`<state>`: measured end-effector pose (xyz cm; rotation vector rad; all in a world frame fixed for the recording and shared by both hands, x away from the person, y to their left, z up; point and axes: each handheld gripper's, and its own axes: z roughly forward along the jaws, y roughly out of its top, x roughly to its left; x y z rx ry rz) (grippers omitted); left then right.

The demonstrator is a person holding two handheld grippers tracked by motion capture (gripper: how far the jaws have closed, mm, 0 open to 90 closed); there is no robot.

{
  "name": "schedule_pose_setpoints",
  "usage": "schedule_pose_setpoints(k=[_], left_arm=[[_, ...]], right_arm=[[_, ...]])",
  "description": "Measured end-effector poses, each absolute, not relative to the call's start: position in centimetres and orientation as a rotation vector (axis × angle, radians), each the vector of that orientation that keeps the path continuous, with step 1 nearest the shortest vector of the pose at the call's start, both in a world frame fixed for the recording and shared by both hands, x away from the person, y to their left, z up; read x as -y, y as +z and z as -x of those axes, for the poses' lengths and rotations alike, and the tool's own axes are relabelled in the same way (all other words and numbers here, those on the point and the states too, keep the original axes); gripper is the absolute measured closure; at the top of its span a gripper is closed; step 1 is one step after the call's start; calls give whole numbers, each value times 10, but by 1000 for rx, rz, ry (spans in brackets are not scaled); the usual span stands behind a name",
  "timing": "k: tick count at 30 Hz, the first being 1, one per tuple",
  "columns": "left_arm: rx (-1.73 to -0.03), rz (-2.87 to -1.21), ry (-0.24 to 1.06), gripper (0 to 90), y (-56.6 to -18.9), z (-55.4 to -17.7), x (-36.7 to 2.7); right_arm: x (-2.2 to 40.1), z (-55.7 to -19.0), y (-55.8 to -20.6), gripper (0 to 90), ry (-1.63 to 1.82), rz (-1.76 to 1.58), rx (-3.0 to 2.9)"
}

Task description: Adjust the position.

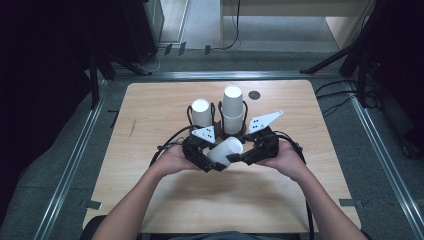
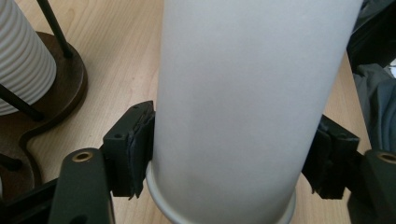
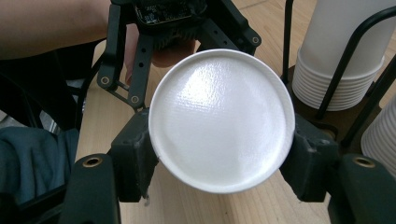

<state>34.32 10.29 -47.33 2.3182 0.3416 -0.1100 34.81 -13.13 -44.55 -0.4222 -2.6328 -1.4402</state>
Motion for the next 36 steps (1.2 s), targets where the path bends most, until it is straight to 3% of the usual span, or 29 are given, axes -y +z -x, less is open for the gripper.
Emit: schedule_pose_setpoints(k=[3, 6, 13, 24, 36], left_arm=[[-386, -2345, -171, 285, -468, -346, -104], [-399, -2359, -179, 295, -463, -347, -110], [-414, -2341, -151, 329, -454, -348, -120], [-305, -2465, -93, 346, -440, -352, -121], [-188, -2589, -81, 344, -456, -356, -104]], right_arm=[[131, -348, -447, 248, -1426, 430, 2596], [133, -347, -446, 209, -1432, 437, 2623], [136, -346, -451, 211, -1388, 431, 2671], [136, -347, -459, 216, -1332, 437, 2725], [133, -348, -463, 216, -1335, 422, 2754]])
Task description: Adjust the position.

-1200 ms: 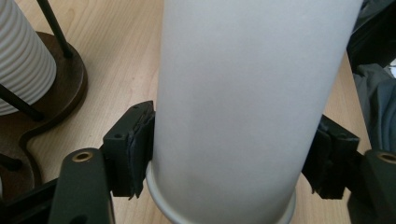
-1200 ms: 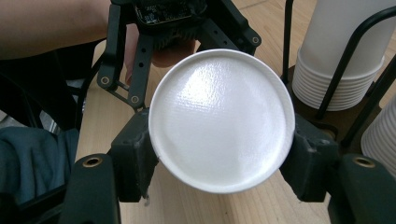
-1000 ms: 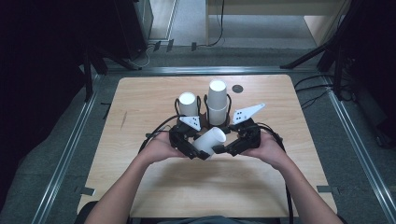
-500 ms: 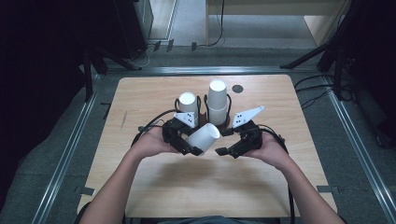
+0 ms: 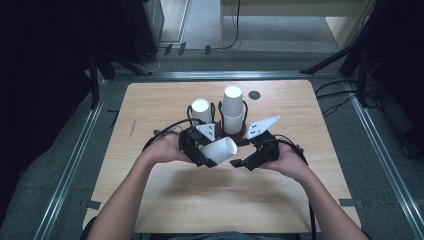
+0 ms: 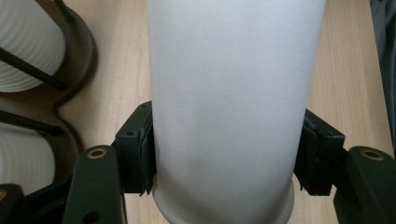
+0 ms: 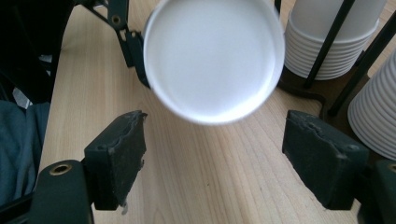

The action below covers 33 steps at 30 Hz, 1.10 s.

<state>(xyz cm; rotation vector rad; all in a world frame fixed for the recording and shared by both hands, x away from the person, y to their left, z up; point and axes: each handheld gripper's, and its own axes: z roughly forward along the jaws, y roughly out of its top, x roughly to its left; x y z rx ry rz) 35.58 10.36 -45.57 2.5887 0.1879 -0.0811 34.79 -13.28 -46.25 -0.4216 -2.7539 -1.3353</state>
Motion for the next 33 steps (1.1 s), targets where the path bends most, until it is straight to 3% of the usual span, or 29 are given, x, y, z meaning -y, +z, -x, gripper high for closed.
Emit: schedule_pose_setpoints(k=[9, 14, 18, 24, 33], left_arm=[[-144, -2618, -128, 324, -468, -355, -94], [-123, -2623, -125, 313, -470, -353, -91], [-113, -2586, -95, 292, -471, -349, -95], [-203, -2528, -96, 128, -467, -350, -98], [-294, -2450, -112, 88, -467, -350, -104]], right_arm=[[120, -347, -464, 218, -1316, 364, 2758], [112, -345, -466, 316, -1266, 328, 2781], [112, -346, -463, 338, -1260, 329, 2772], [115, -345, -458, 343, -1272, 323, 2765], [127, -347, -456, 342, -1313, 360, 2739]])
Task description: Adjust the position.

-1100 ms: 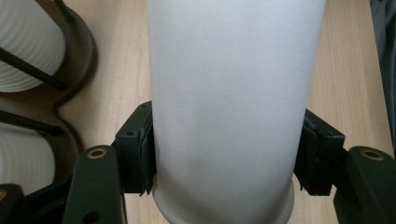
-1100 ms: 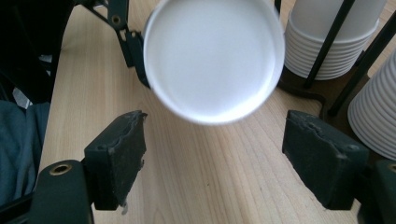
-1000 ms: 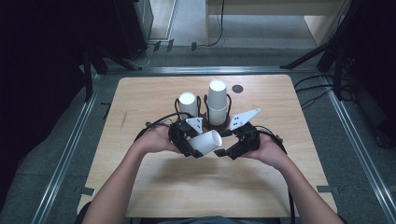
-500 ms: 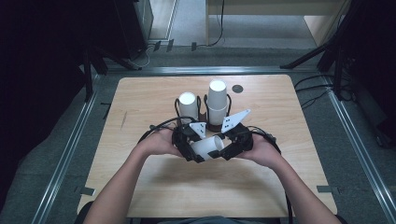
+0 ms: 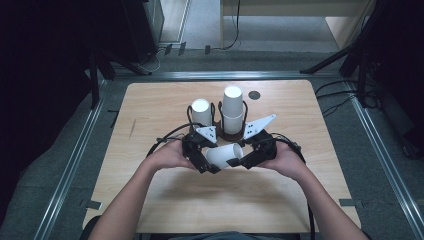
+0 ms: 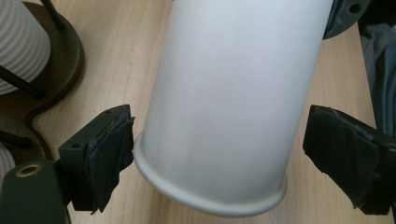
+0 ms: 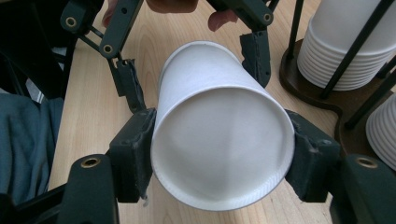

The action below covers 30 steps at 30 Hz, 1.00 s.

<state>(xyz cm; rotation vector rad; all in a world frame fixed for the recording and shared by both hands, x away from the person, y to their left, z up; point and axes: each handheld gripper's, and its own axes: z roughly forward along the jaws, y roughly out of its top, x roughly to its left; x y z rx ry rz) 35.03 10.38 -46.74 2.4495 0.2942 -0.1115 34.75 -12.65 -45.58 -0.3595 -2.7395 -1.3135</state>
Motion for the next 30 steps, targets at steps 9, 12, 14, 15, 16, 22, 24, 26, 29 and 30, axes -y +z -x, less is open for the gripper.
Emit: schedule_pose_setpoints(k=[9, 12, 14, 15, 16, 22, 24, 26, 29, 30], left_arm=[[-328, -2365, -142, 89, -467, -350, -112], [-345, -2337, -141, 90, -468, -350, -114], [-344, -2335, -134, 91, -469, -349, -114], [-342, -2330, -127, 92, -469, -349, -114], [-337, -2324, -121, 93, -469, -349, -114], [-344, -2280, -119, 93, -470, -348, -112], [-343, -2267, -128, 93, -472, -348, -110], [-343, -2262, -126, 94, -474, -347, -107], [-340, -2251, -123, 126, -474, -347, -108], [-340, -2251, -123, 132, -474, -347, -108]], right_arm=[[131, -347, -453, 341, -1366, 370, 2706], [132, -347, -452, 340, -1385, 371, 2694], [132, -348, -452, 340, -1393, 371, 2692], [133, -348, -451, 340, -1404, 374, 2684], [133, -348, -451, 340, -1409, 373, 2680], [132, -348, -450, 340, -1417, 378, 2669], [131, -348, -449, 340, -1429, 373, 2663], [132, -348, -448, 341, -1435, 375, 2655], [134, -348, -447, 341, -1452, 377, 2637], [134, -348, -447, 341, -1452, 377, 2637]])
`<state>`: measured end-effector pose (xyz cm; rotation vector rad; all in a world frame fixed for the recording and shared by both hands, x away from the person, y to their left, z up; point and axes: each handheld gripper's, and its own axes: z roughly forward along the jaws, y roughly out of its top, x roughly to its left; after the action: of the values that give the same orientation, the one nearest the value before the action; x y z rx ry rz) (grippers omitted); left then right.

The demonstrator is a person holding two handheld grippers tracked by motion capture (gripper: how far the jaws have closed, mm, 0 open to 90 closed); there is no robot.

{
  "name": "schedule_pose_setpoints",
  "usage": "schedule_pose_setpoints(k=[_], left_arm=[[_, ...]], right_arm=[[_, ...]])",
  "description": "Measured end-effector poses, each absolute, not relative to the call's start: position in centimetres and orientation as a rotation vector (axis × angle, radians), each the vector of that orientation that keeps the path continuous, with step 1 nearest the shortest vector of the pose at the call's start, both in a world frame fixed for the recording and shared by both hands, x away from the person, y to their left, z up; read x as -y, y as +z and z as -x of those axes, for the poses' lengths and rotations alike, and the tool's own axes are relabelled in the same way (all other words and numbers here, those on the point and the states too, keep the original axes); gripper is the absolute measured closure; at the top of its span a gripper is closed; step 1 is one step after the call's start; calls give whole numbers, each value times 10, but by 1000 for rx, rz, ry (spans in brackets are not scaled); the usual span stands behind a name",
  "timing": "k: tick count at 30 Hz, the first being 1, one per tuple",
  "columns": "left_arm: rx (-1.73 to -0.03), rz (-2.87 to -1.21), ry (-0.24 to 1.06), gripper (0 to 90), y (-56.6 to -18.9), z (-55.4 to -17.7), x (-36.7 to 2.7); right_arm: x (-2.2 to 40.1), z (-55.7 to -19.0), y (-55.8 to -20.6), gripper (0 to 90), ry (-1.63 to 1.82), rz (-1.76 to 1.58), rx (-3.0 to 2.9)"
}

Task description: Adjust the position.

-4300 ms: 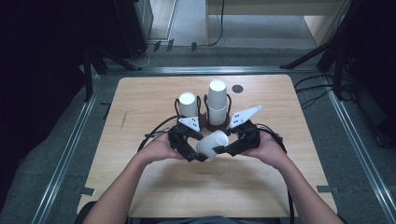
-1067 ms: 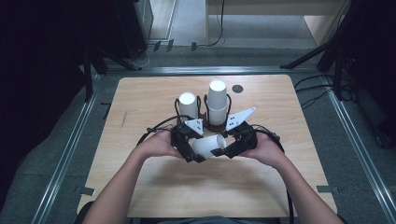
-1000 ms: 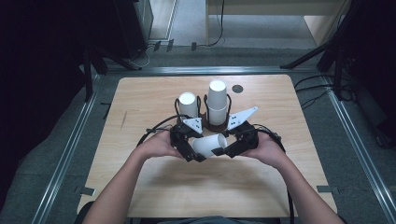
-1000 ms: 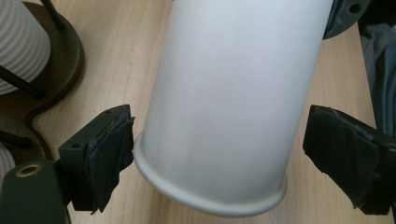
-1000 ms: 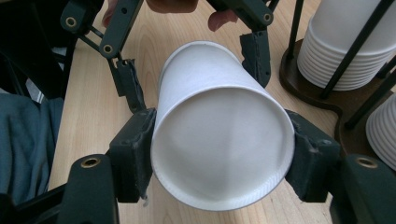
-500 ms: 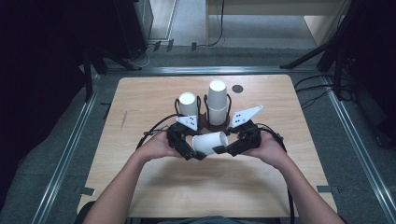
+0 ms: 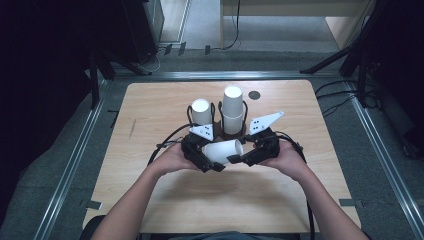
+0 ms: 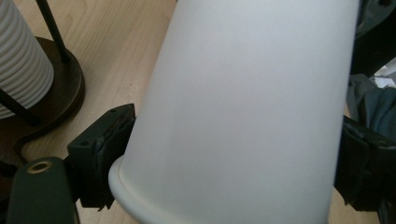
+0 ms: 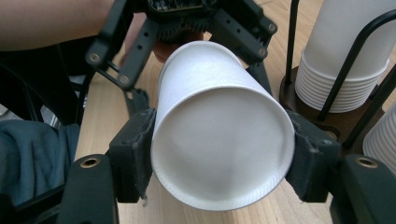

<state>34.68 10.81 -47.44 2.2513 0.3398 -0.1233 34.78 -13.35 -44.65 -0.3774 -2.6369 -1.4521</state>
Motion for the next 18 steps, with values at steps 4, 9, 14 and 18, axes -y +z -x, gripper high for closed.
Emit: schedule_pose_setpoints(k=[4, 9, 14, 18], left_arm=[[-334, -2215, -141, 195, -472, -347, -114], [-315, -2246, -130, 239, -471, -350, -114], [-303, -2266, -121, 258, -470, -349, -114], [-310, -2271, -114, 262, -468, -349, -115]], right_arm=[[136, -349, -445, 343, -1469, 381, 2598], [136, -350, -448, 351, -1456, 401, 2595], [135, -349, -448, 352, -1443, 397, 2607], [136, -349, -449, 341, -1446, 403, 2602]])
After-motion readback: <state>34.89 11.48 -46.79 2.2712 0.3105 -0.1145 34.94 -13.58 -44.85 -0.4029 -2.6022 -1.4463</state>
